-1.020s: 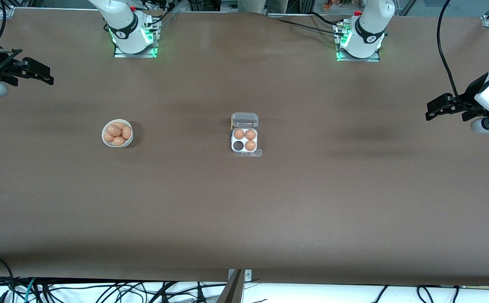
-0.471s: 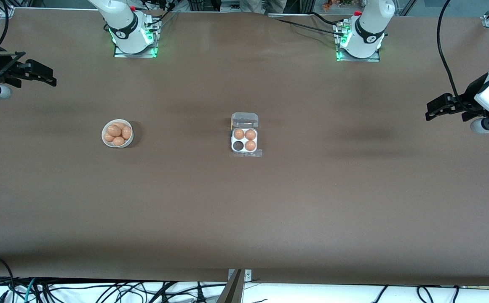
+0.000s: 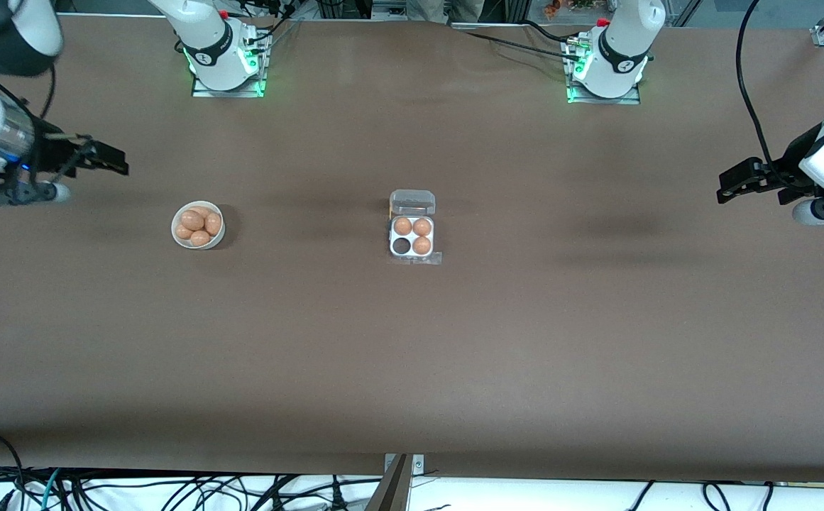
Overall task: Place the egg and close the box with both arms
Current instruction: 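Move the right gripper over the white bowl of brown eggs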
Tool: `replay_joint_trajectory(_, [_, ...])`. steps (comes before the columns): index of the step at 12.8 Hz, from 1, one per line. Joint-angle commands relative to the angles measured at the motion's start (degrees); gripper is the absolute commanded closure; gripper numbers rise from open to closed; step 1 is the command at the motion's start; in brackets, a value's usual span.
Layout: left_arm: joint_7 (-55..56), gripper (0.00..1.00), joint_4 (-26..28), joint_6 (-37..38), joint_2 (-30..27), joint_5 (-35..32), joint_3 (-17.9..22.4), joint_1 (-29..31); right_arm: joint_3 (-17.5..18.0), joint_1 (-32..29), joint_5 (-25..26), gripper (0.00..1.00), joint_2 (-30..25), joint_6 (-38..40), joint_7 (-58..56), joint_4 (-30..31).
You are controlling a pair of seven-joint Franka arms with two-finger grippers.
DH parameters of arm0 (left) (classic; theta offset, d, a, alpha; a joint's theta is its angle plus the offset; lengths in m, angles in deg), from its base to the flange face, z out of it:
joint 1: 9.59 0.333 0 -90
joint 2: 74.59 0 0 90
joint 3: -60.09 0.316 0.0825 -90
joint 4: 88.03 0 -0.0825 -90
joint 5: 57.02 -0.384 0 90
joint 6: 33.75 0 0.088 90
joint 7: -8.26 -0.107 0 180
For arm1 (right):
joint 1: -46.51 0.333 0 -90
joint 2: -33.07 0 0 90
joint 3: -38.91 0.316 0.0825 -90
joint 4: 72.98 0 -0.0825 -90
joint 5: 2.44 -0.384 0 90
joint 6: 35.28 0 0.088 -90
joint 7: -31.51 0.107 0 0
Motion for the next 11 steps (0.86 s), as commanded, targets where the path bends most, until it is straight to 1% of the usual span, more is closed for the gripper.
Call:
replay_joint_trajectory(1, [-1.2, 0.0, -1.4, 0.2, 0.9, -0.6, -0.1, 0.3, 0.3, -0.2, -0.8, 0.0, -0.5, -9.9, -0.7, 8.0])
replay_joint_trajectory(6, [-1.2, 0.0, -1.4, 0.2, 1.0, -0.6, -0.1, 0.2, 0.3, -0.1, -0.5, 0.0, 4.6, -27.9, -0.2, 17.8])
replay_joint_trajectory(11, [-1.2, 0.0, -1.4, 0.2, 1.4, -0.8, -0.1, 0.3, 0.3, 1.3, -0.5, 0.0, 11.7, -36.9, 0.1, 19.0])
